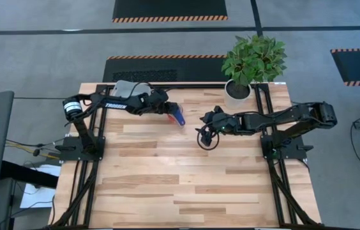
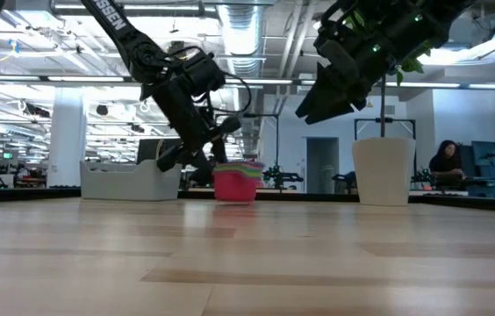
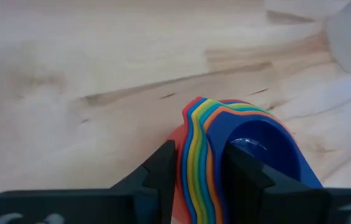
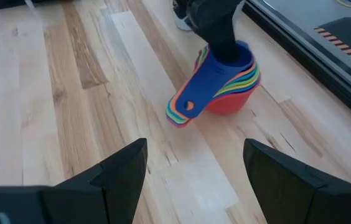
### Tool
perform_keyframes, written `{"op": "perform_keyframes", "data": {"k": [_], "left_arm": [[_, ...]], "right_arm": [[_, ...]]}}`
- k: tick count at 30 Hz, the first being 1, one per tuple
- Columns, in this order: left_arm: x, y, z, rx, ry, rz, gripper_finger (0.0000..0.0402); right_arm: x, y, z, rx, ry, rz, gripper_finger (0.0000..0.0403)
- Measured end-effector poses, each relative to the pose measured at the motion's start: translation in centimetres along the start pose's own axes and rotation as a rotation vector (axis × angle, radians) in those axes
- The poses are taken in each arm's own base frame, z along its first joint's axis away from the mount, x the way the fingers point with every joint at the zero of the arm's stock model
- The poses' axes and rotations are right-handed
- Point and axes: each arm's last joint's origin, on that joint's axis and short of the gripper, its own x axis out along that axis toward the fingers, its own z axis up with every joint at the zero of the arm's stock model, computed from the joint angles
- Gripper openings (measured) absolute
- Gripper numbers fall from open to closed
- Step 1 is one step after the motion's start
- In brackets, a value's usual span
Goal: Nest measuring cups in basket
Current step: Put the nested measuring cups into the gray bin
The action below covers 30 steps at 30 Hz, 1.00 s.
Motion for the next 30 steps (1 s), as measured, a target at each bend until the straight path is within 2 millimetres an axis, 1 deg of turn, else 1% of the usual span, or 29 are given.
{"op": "perform_keyframes", "data": {"k": [5,9,13,16,19,21,30], "left_arm": [[-0.7,-1.8,1.0,0.043,-0.018,-0.034,0.0093],[-1.4,-3.2,1.8,0.081,-0.017,-0.016,0.0093],[-2.5,-4.2,2.8,0.119,-0.005,0.002,0.0093],[-3.5,-4.6,3.6,0.119,-0.055,-0.002,0.0093],[-4.7,-4.5,4.2,0.114,-0.098,0.015,0.0093],[-5.7,-4.1,4.7,0.116,-0.119,0.056,0.0093],[-11.8,-1.2,6.5,0.086,-0.252,0.324,0.0093]], "right_arm": [[0.0,0.0,0.0,-0.001,0.005,-0.002,0.0291],[0.0,0.0,-0.1,-0.003,0.011,-0.003,0.0291],[0.0,-0.1,-0.3,-0.008,0.027,-0.006,0.0291],[0.0,-0.1,-0.5,-0.017,0.054,-0.012,0.0291],[0.0,-0.2,-0.8,-0.023,0.069,-0.023,0.0291],[0.0,-0.3,-0.9,-0.028,0.078,-0.04,0.0291],[-0.1,-0.3,-1.2,-0.034,0.106,-0.046,0.0291]]}}
